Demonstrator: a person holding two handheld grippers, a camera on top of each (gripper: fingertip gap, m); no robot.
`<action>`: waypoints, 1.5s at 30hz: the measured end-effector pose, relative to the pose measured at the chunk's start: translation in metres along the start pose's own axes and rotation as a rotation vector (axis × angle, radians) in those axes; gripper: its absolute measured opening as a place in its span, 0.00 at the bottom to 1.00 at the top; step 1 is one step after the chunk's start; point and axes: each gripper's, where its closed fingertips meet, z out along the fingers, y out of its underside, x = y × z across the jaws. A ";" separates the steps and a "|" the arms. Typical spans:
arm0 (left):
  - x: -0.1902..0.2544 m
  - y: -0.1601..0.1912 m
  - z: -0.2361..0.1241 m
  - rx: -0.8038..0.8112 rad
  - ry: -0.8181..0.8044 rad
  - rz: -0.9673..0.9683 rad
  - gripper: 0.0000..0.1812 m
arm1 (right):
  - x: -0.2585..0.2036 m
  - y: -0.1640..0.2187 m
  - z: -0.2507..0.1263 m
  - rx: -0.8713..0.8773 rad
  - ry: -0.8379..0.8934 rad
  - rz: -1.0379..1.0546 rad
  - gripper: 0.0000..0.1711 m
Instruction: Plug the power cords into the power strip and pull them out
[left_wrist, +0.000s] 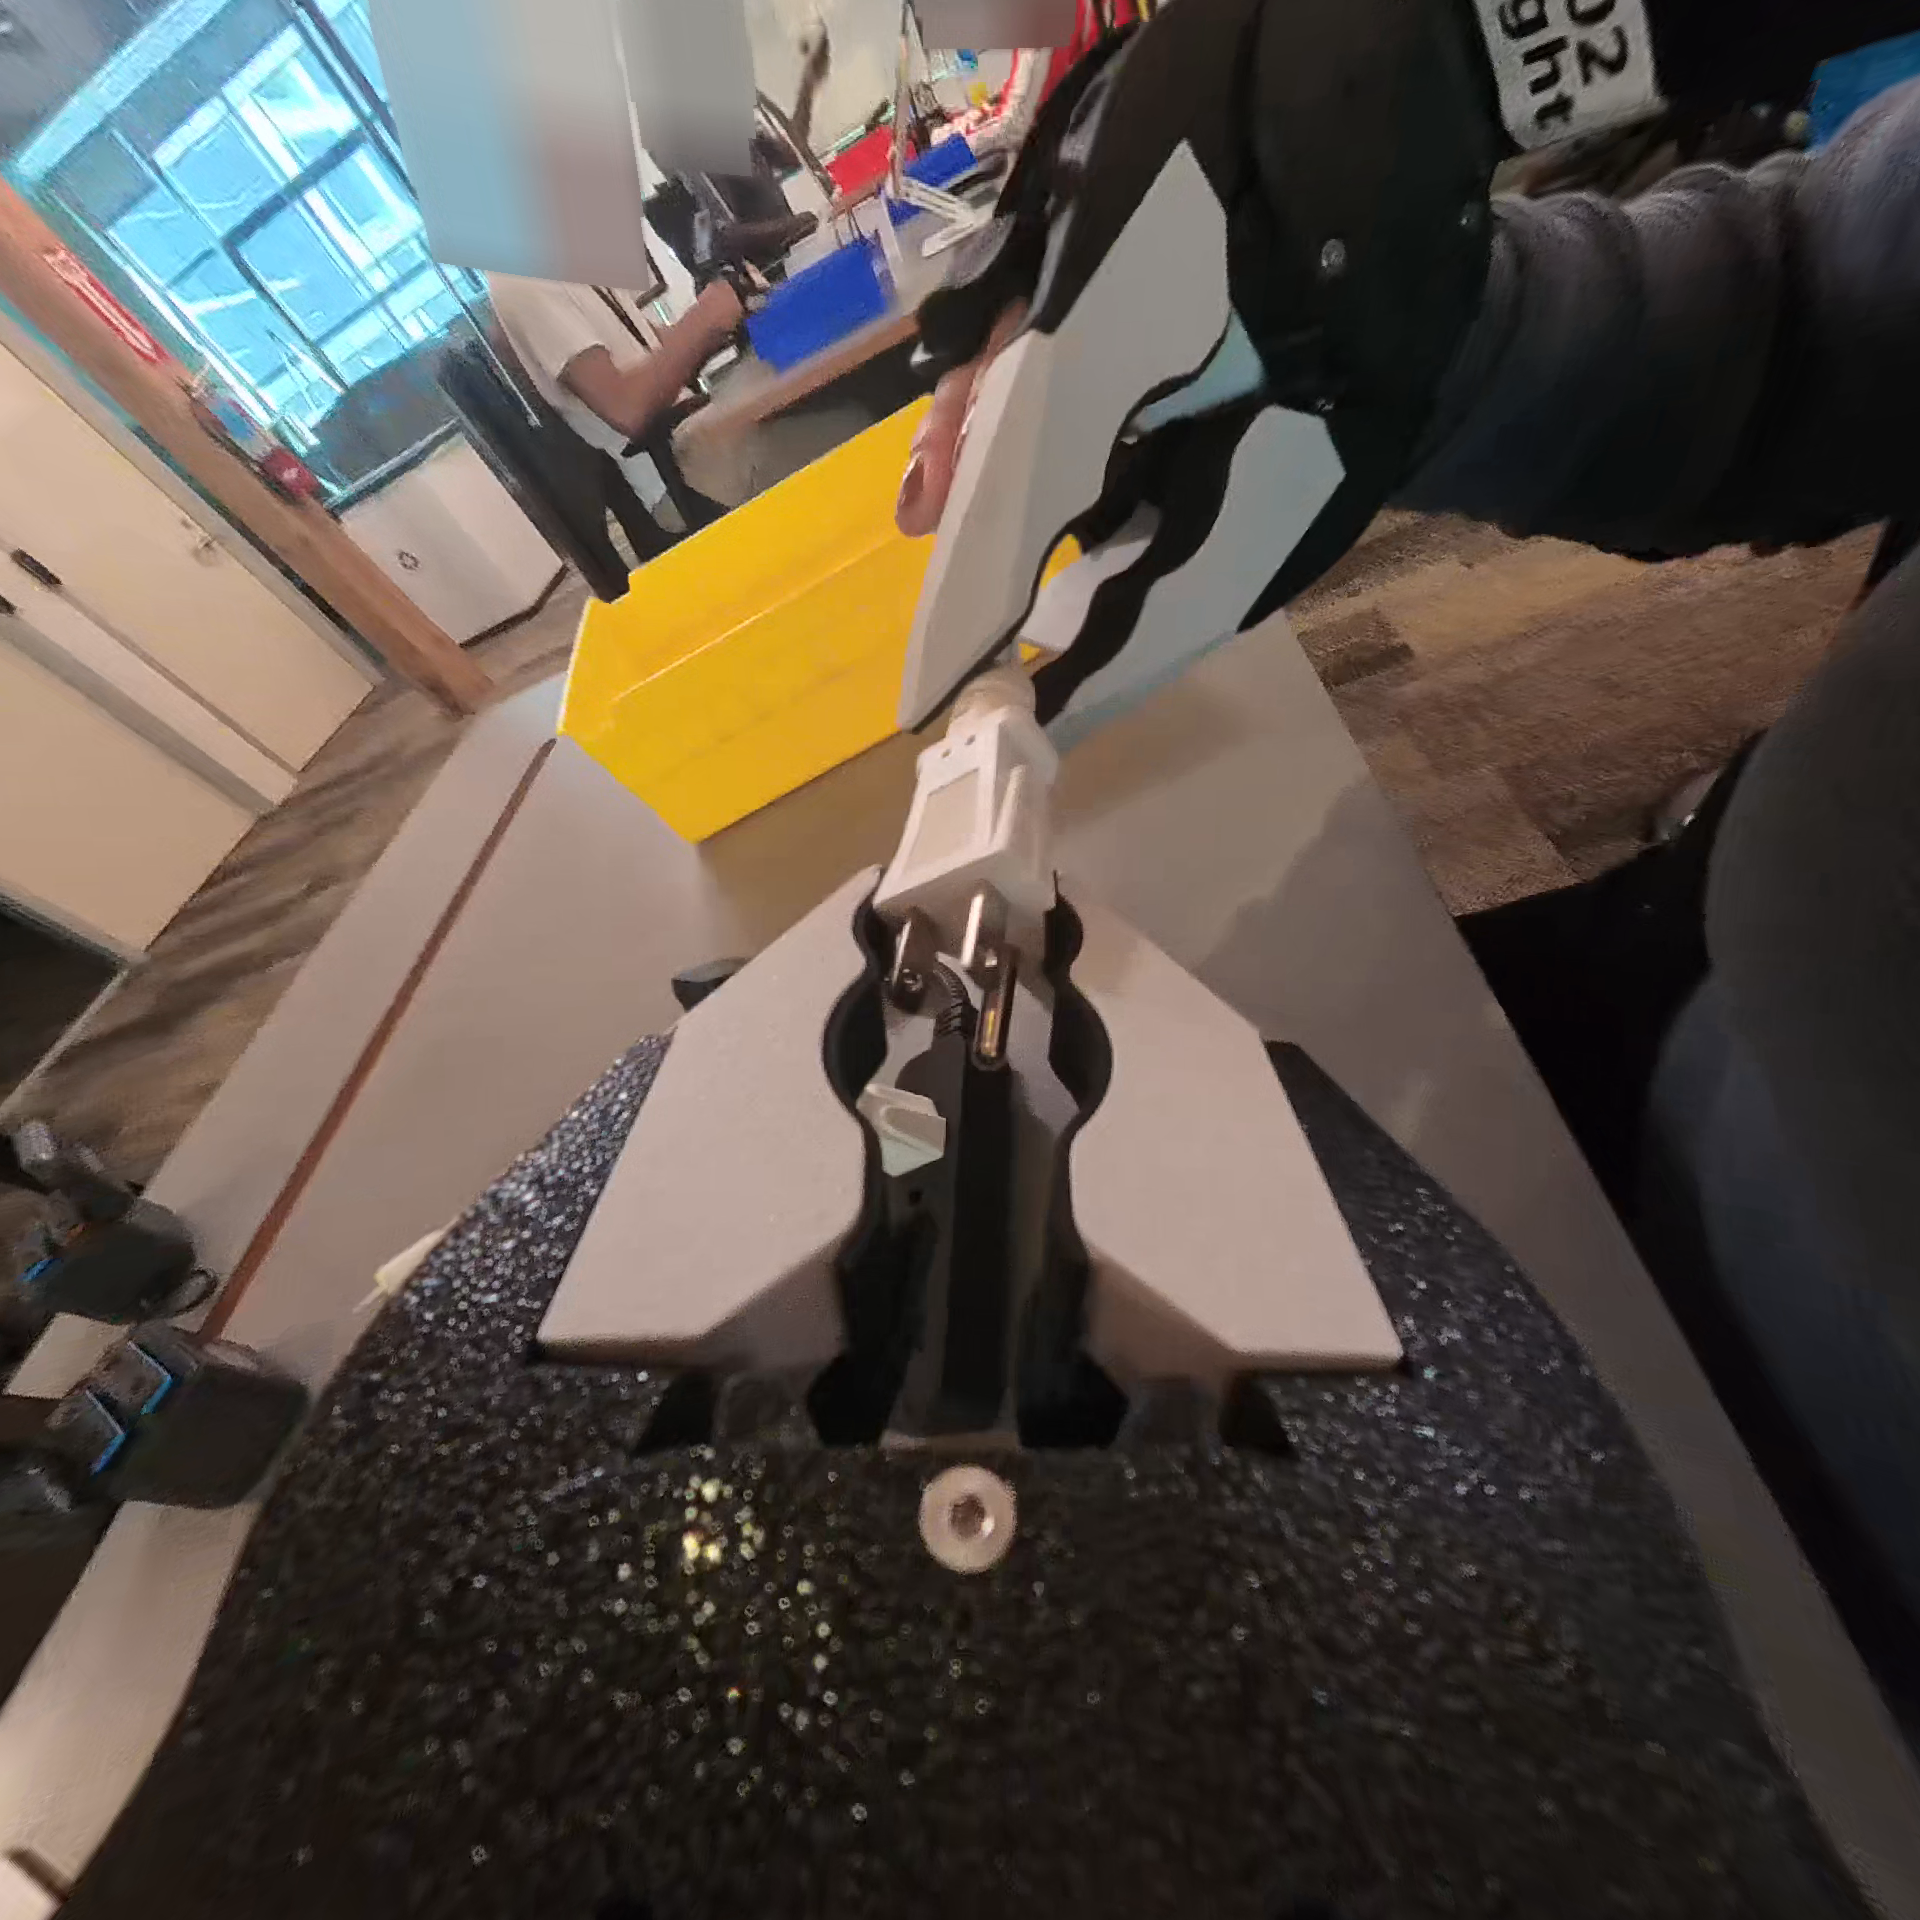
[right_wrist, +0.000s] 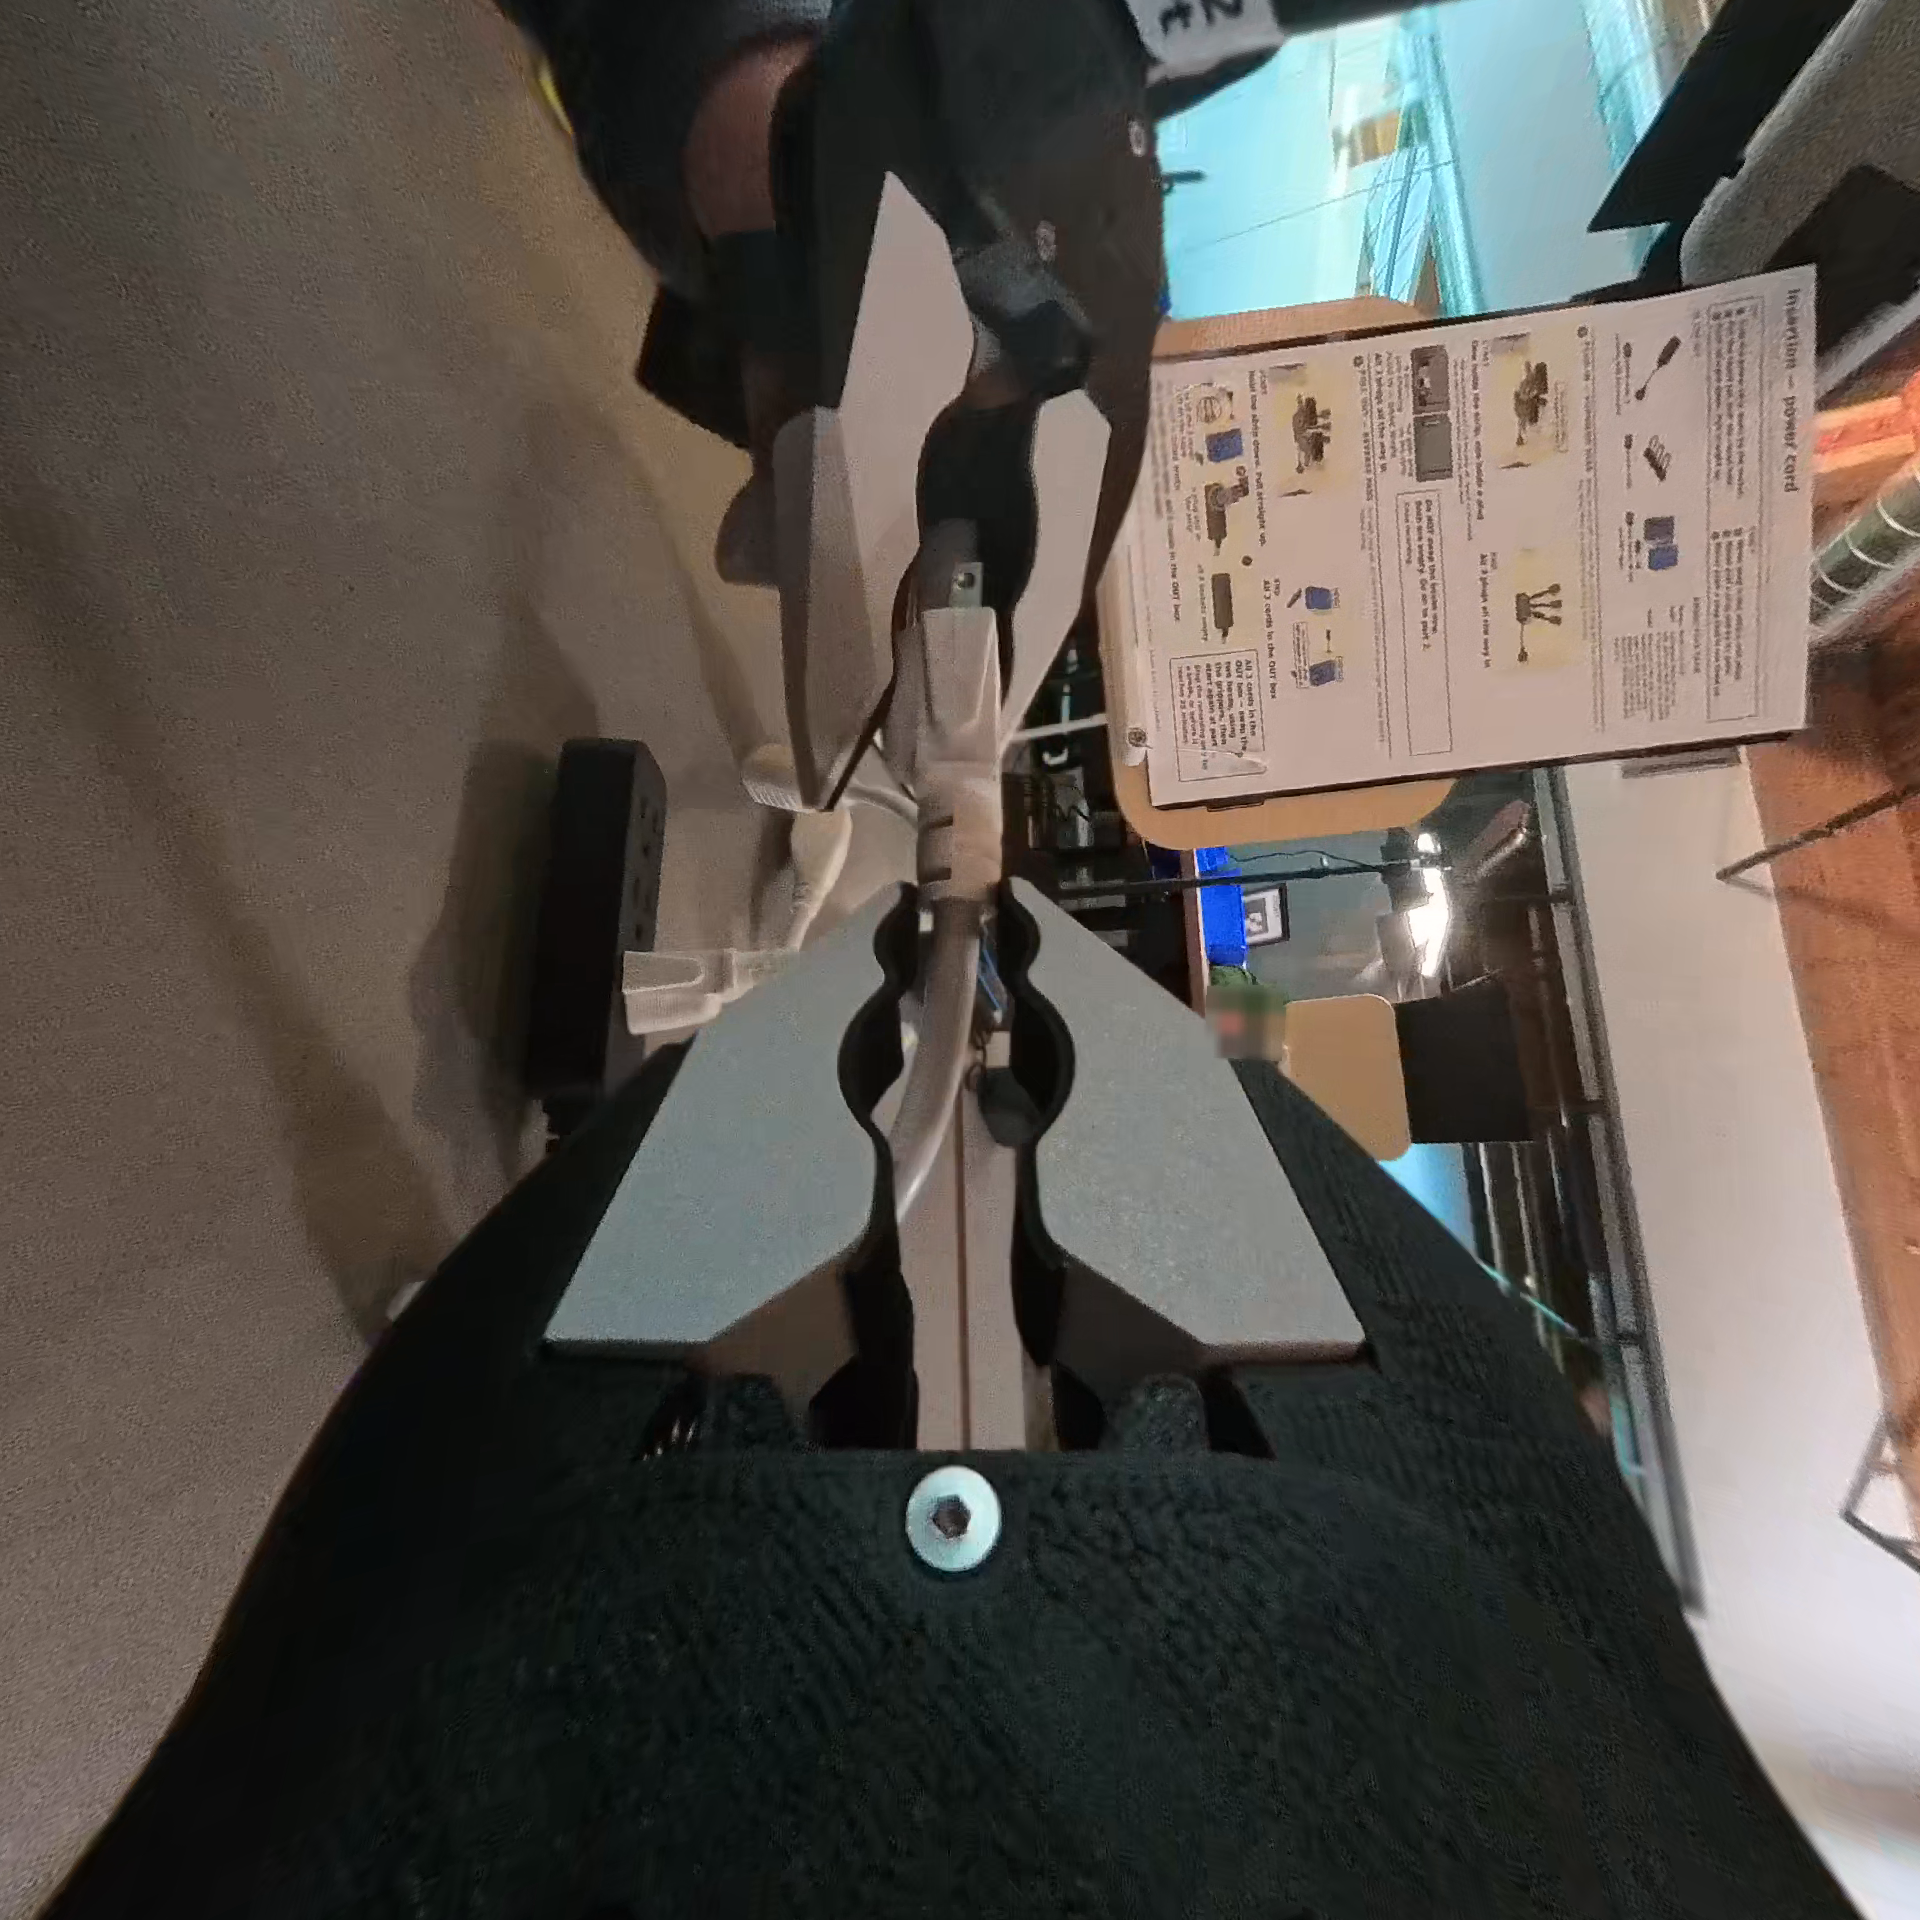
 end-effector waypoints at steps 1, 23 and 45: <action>0.000 0.002 0.000 0.000 -0.009 -0.021 0.14 | -0.001 0.000 0.001 0.006 0.005 0.021 0.07; -0.026 0.024 -0.029 0.310 -0.088 -0.501 0.11 | -0.034 0.094 0.010 -0.194 -0.117 0.878 0.12; -0.077 0.016 -0.033 0.370 -0.441 -0.409 0.10 | 0.055 0.037 0.069 0.442 -0.330 0.971 0.36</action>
